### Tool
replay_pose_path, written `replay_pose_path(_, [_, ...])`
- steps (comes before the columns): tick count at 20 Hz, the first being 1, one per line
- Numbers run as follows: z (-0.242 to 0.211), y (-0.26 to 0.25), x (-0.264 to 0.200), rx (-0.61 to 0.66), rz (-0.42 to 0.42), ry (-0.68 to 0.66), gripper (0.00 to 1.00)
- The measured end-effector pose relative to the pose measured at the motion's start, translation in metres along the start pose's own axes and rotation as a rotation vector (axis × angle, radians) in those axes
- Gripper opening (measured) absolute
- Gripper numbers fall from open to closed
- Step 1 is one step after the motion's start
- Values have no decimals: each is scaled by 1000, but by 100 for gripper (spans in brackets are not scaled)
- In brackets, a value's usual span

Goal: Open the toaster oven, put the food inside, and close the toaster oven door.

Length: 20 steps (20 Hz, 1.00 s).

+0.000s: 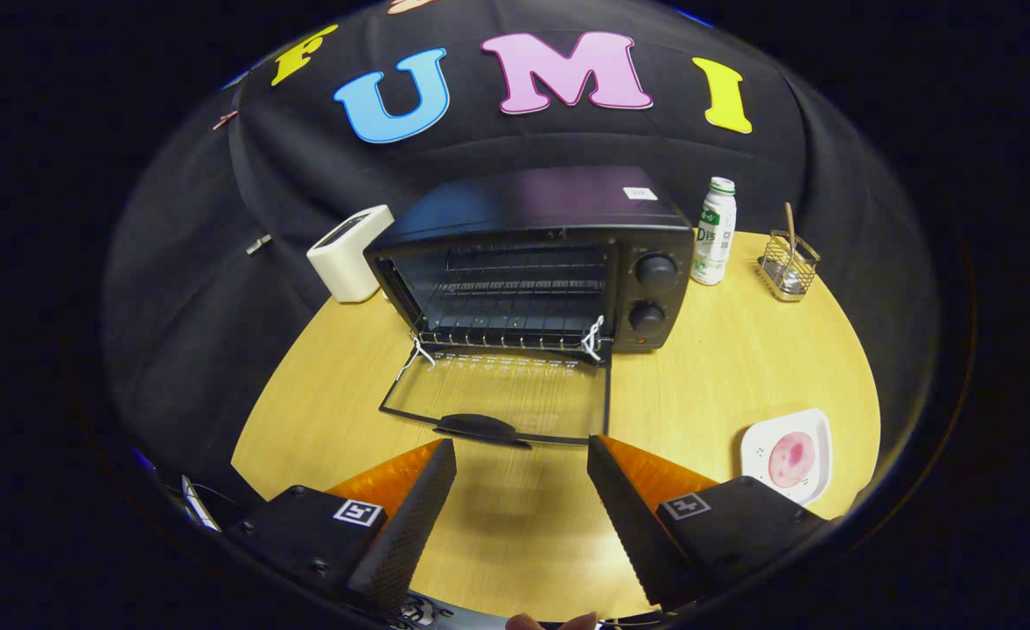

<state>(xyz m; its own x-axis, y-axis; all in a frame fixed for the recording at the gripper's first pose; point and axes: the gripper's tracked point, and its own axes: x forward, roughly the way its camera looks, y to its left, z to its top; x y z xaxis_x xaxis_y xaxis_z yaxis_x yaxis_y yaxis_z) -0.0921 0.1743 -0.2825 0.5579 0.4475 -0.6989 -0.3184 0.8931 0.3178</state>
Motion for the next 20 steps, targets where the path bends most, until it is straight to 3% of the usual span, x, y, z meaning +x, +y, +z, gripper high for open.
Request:
replay_pose_path(11, [-5, -176, -82, 55, 6, 175, 99])
replay_pose_path(20, [-49, -326, -57, 89, -45, 365, 99])
